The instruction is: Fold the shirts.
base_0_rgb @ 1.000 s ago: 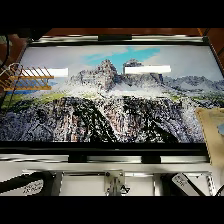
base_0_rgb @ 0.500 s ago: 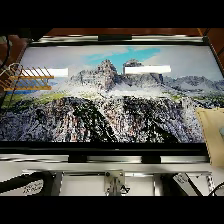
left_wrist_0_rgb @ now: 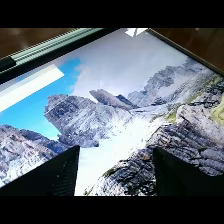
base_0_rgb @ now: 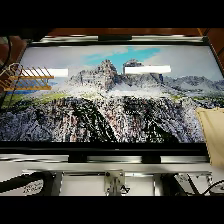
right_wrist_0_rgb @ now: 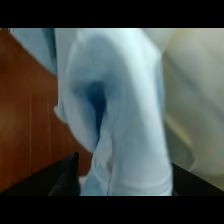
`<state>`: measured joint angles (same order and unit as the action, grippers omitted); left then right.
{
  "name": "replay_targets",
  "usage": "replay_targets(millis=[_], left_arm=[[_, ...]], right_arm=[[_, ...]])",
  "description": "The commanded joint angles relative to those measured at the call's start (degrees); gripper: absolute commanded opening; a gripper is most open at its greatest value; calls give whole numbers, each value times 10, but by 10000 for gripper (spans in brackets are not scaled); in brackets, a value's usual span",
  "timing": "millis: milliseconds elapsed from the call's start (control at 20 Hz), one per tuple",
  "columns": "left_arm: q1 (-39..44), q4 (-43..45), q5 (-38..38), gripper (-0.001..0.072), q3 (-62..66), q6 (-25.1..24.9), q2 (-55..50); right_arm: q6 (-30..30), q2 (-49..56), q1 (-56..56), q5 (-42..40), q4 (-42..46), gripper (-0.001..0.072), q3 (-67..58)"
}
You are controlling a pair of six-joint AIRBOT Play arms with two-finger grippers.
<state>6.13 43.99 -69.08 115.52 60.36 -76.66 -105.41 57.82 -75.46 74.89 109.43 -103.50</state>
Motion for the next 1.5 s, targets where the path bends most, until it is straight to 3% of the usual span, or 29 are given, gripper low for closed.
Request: replay_targets(millis=[0, 250, 300, 400, 650, 750, 850, 1000, 1450], left_arm=[[0, 36, -1, 535, -24, 0, -6], [0, 45, -42, 519, -52, 11, -51], [0, 53, -57, 470, -51, 23, -63], [8, 102, -81, 462, -52, 82, -92], [37, 263, -128, 464, -52, 267, -174], [50, 316, -143, 464, -52, 309, -193], [66, 368, -156, 465, -52, 310, -200], [84, 413, -170, 485, -51, 309, -197], [85, 411, -171, 483, -51, 308, -198]], right_arm=[[104, 0, -4, 141, -145, 573, 6], [148, 0, -3, 233, -391, 573, 142], [148, 0, 0, 236, -453, 573, 178], [153, 0, 64, 224, -495, 573, 234], [115, 10, 387, 27, -410, 573, 280], [85, 31, 506, -37, -362, 572, 280], [60, 63, 593, -28, -278, 572, 280], [73, 101, 679, 8, -178, 573, 280], [73, 107, 753, 3, -169, 573, 280]])
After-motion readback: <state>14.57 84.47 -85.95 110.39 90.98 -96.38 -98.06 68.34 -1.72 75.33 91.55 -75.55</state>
